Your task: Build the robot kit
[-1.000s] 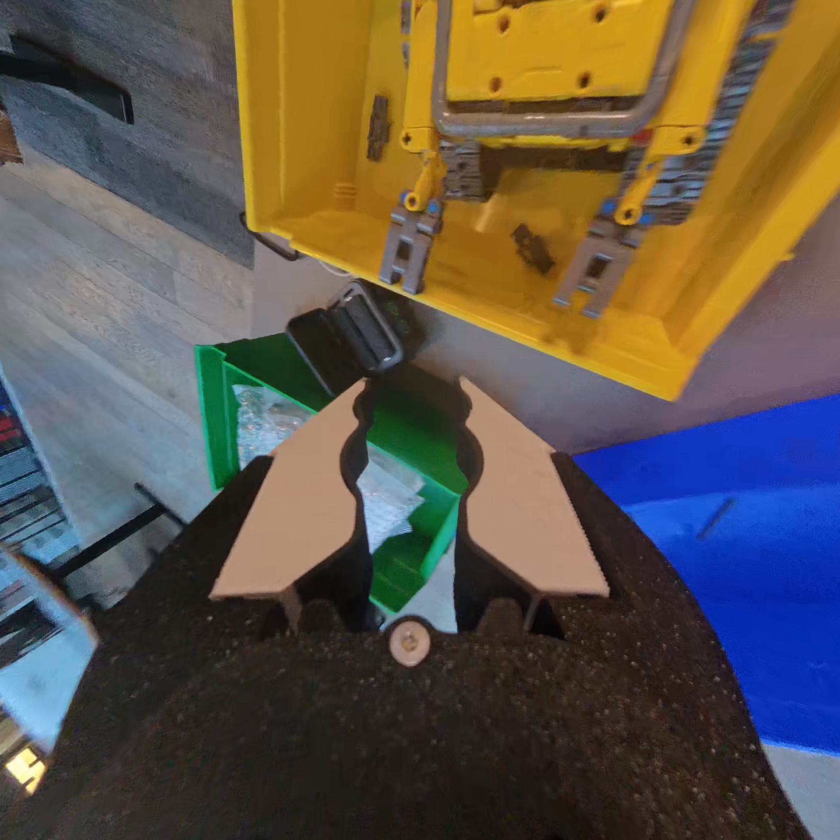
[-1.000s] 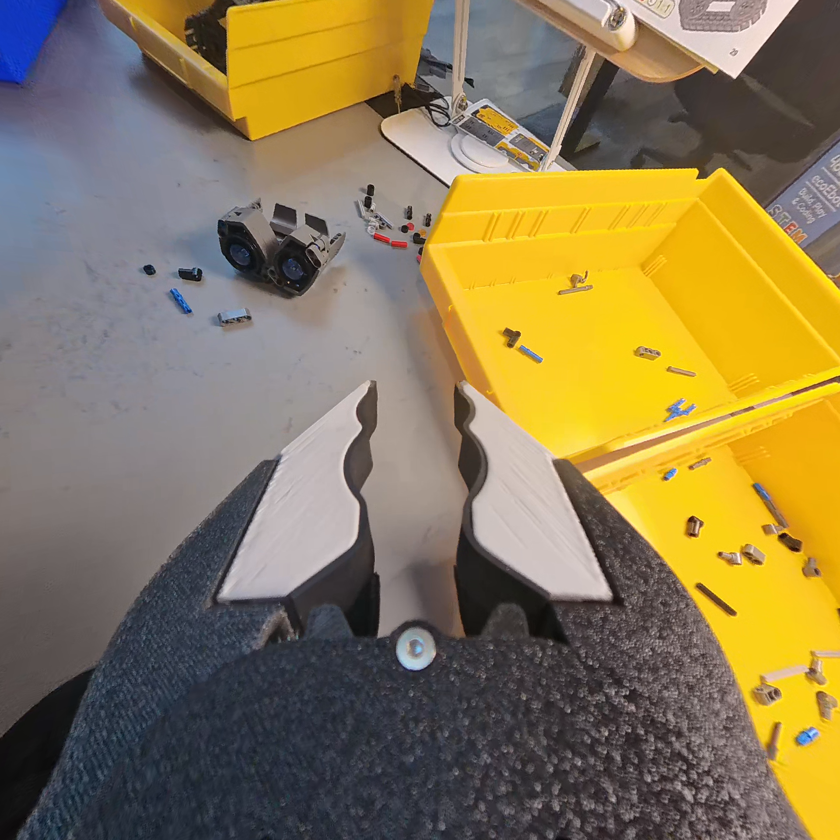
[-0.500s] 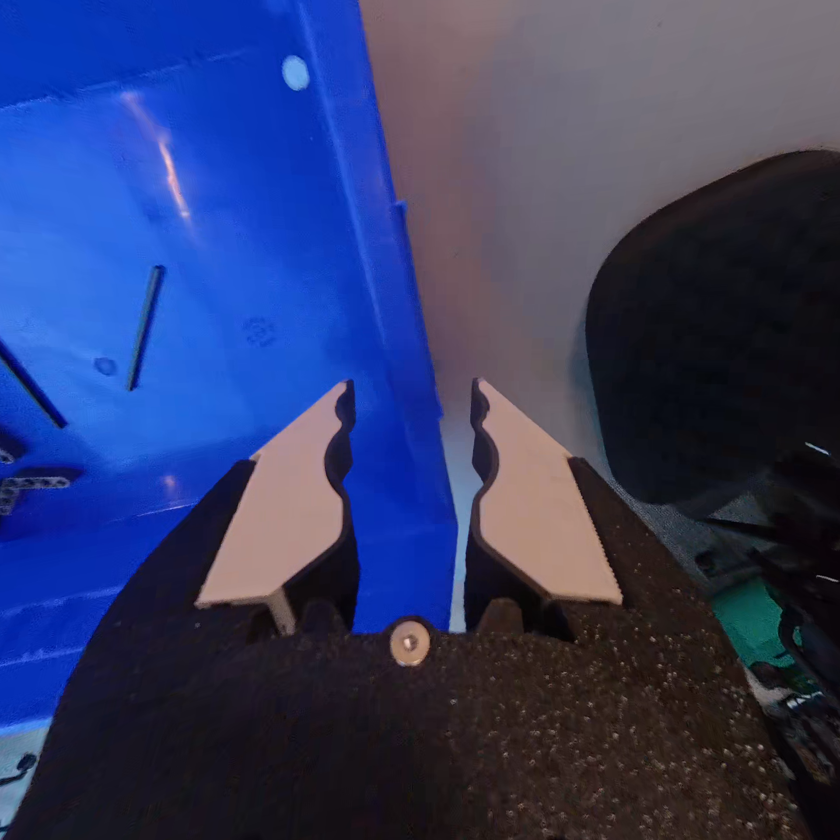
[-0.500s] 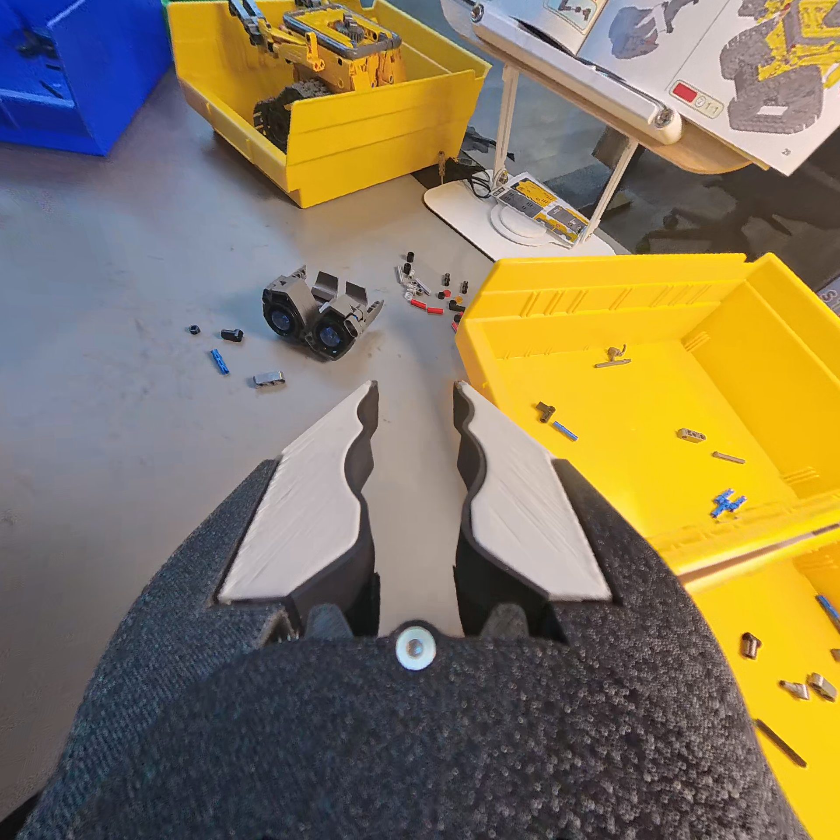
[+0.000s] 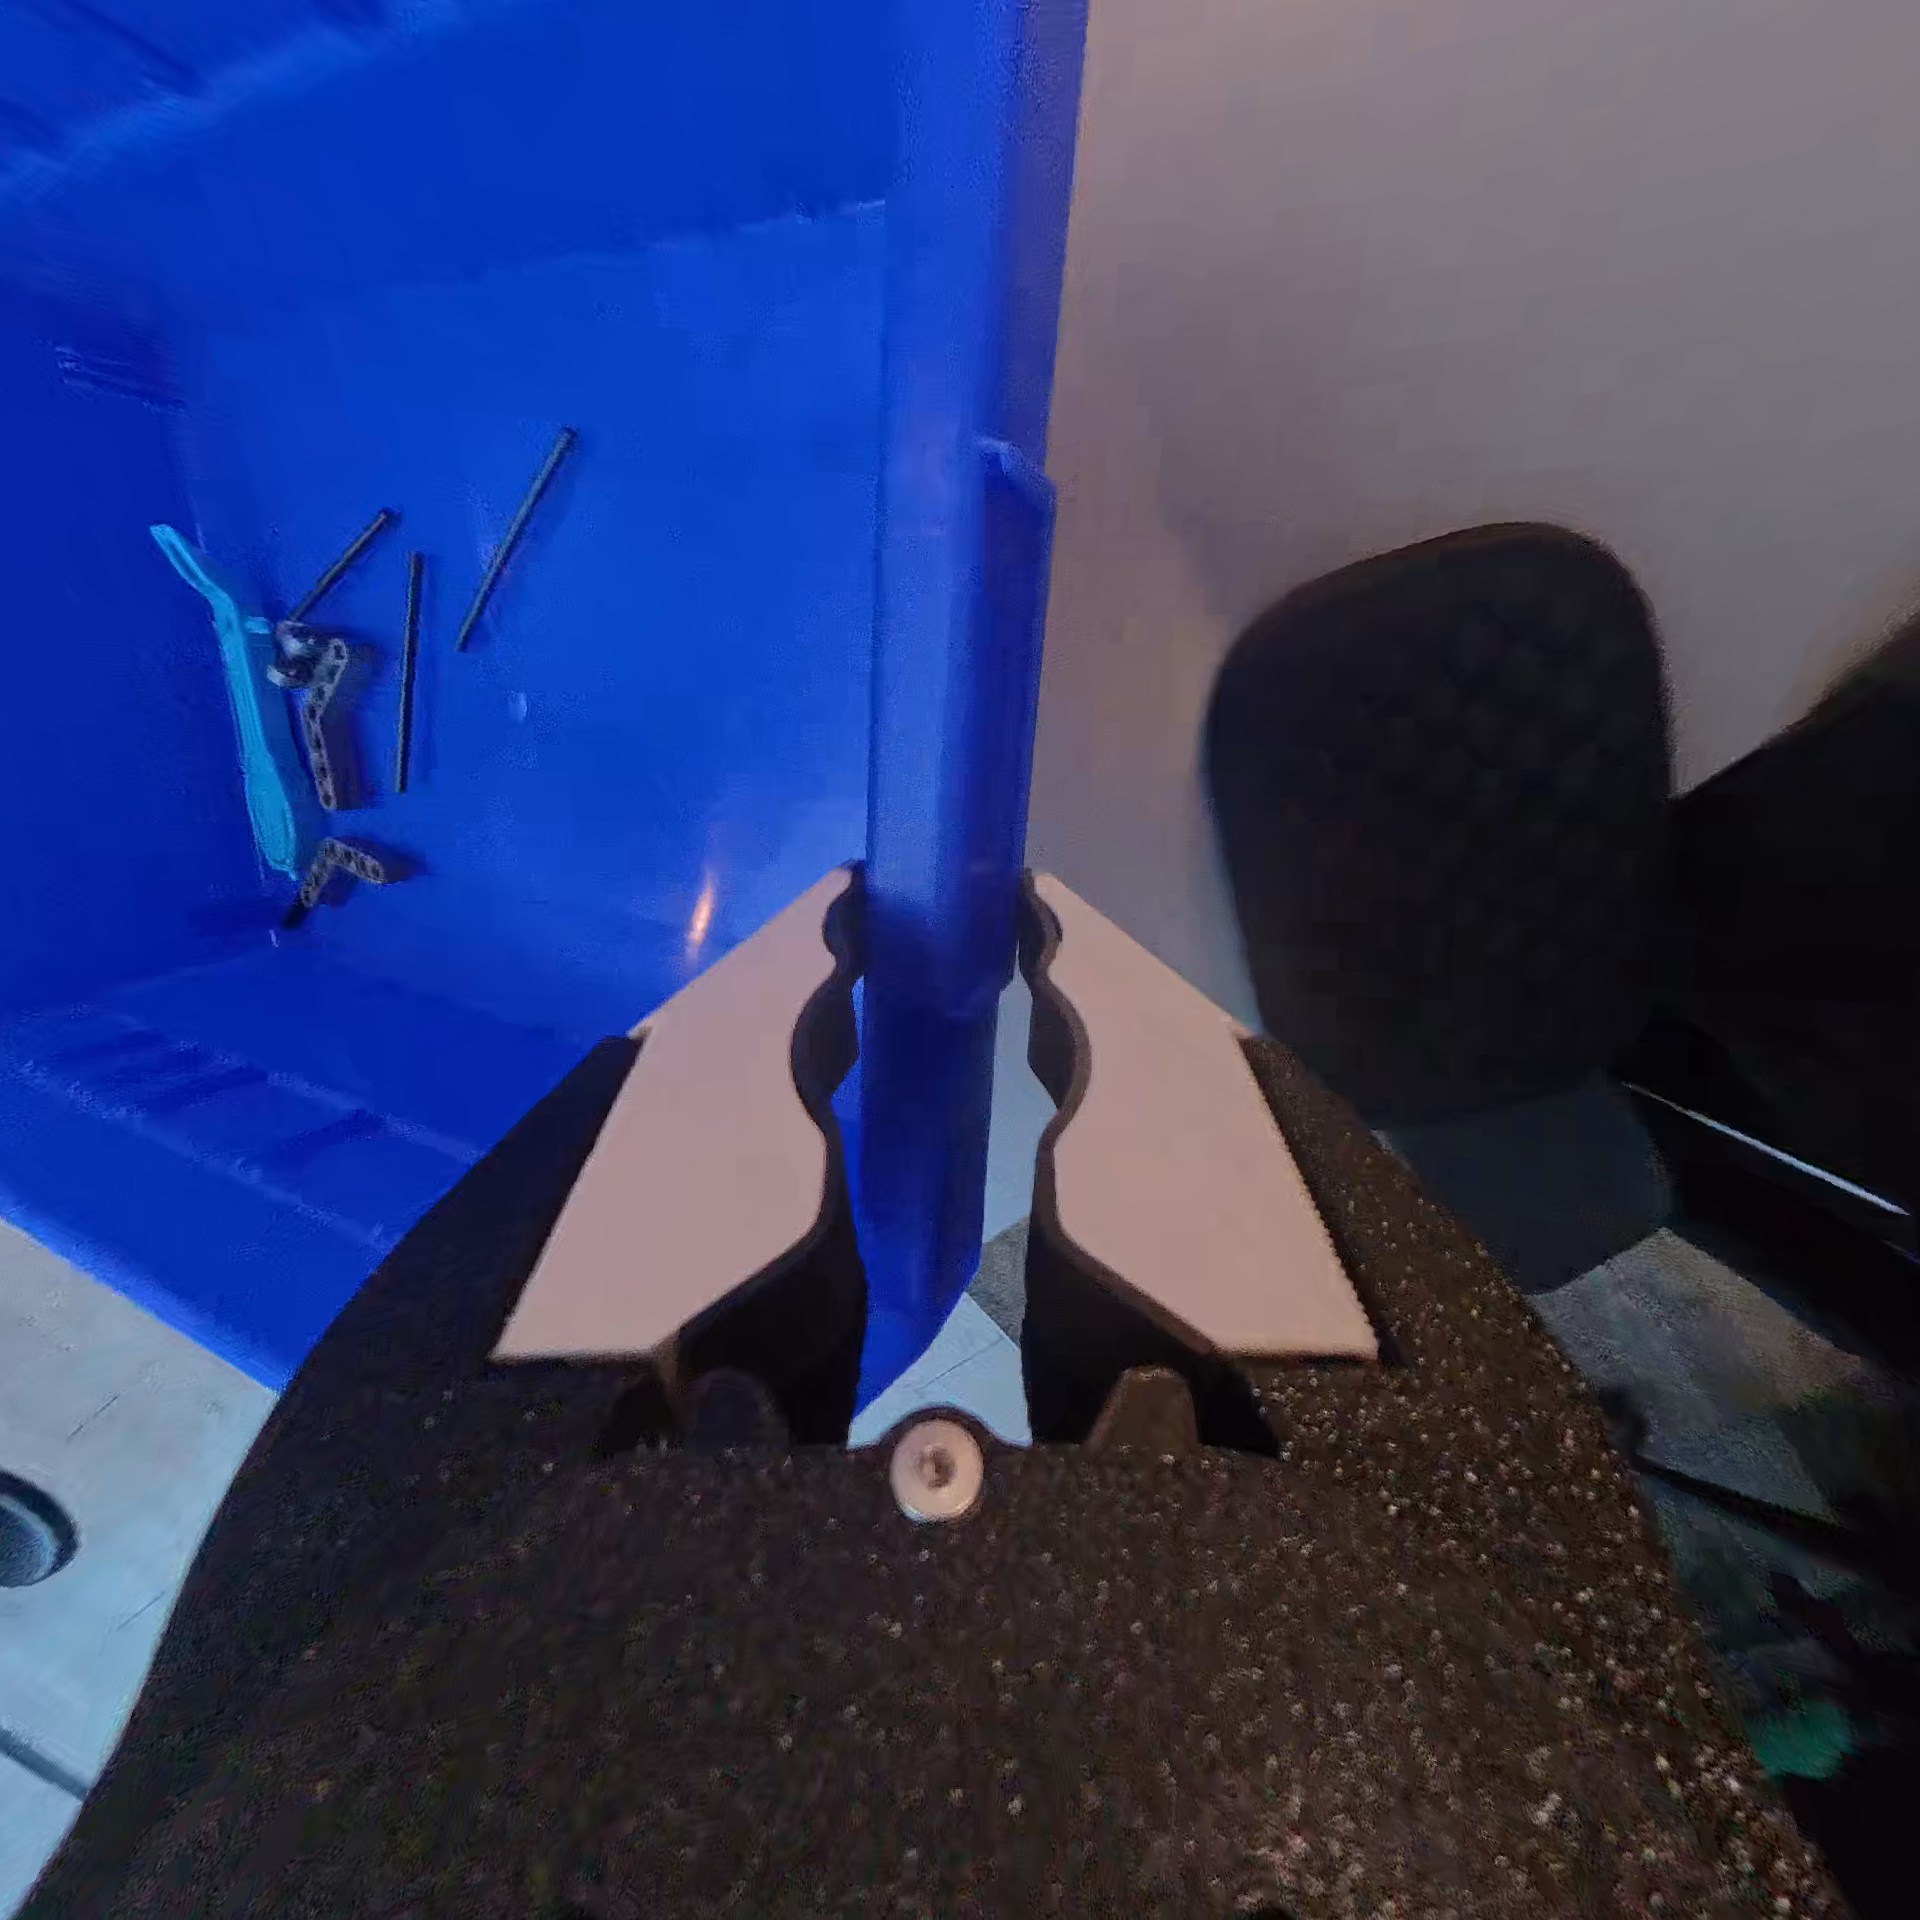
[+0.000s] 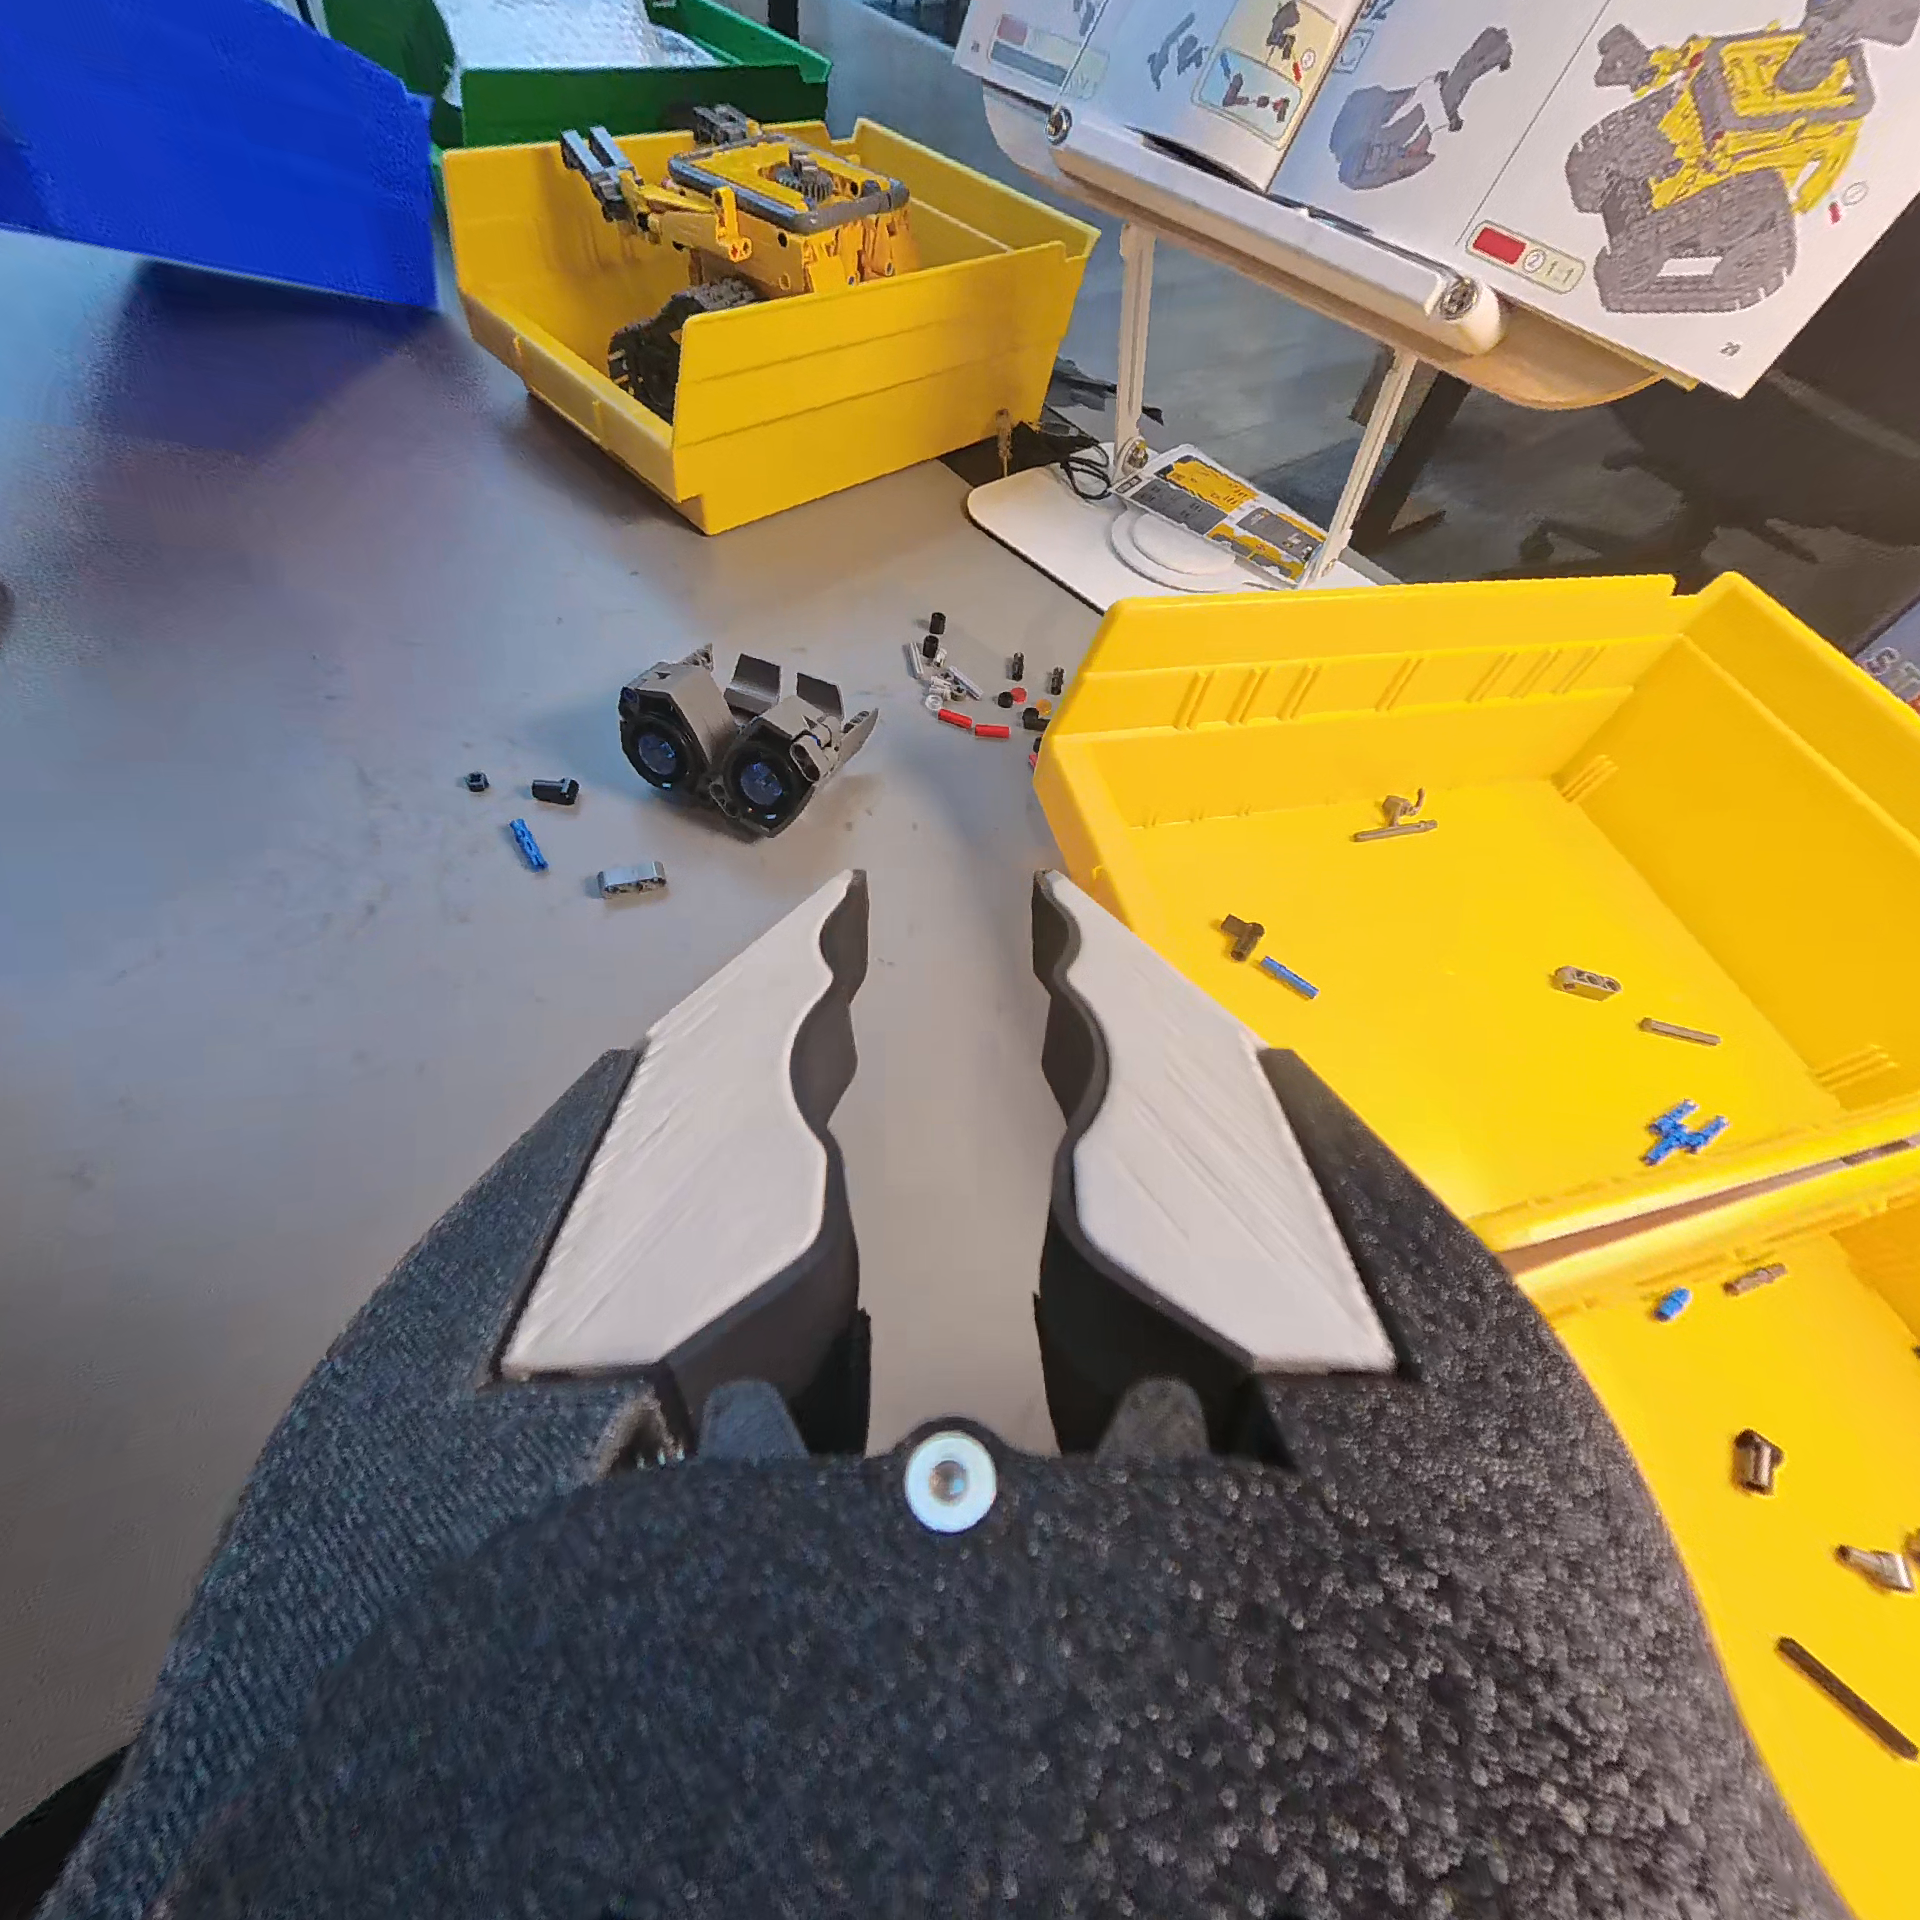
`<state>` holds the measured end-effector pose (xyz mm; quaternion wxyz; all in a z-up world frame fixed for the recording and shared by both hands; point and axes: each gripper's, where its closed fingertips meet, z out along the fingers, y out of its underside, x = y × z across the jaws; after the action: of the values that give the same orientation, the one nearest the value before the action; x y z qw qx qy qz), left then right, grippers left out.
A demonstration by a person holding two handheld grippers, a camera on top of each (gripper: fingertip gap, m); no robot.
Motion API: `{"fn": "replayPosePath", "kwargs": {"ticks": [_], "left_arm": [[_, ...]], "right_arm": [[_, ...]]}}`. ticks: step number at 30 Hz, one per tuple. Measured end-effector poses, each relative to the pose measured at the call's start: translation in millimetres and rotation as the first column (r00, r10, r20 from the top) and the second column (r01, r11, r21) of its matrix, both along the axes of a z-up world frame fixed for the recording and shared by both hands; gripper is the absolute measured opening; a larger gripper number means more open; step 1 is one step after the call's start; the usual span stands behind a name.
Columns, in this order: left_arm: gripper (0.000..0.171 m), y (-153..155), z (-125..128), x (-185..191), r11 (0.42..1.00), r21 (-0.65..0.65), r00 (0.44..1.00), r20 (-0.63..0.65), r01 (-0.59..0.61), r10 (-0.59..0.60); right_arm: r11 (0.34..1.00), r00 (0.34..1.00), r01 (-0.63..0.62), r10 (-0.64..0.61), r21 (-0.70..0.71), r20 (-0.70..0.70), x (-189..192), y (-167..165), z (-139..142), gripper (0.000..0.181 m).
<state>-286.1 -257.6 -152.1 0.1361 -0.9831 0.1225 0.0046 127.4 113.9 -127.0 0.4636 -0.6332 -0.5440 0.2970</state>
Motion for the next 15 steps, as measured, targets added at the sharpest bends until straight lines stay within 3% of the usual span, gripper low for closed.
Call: {"fn": "replayPosePath", "kwargs": {"ticks": [4,10,15], "left_arm": [[0.026,0,-26,6,0.996,-0.082,0.999,-0.013,0.029,-0.03],[0.025,-8,-46,17,0.998,-0.067,0.999,-0.04,0.016,-0.018],[0.025,1,-74,14,0.999,-0.037,0.989,-0.145,0.0,-0.005]], "right_arm": [[1.0,1.0,-0.016,0.015,-0.018,-0.011,-4,-3,-5,0.03],[0.999,1.0,0.01,-0.011,-0.05,-0.008,7,0,-16,0.029],[0.999,1.0,-0.003,0.002,-0.053,-0.012,-4,3,-14,0.029]]}}
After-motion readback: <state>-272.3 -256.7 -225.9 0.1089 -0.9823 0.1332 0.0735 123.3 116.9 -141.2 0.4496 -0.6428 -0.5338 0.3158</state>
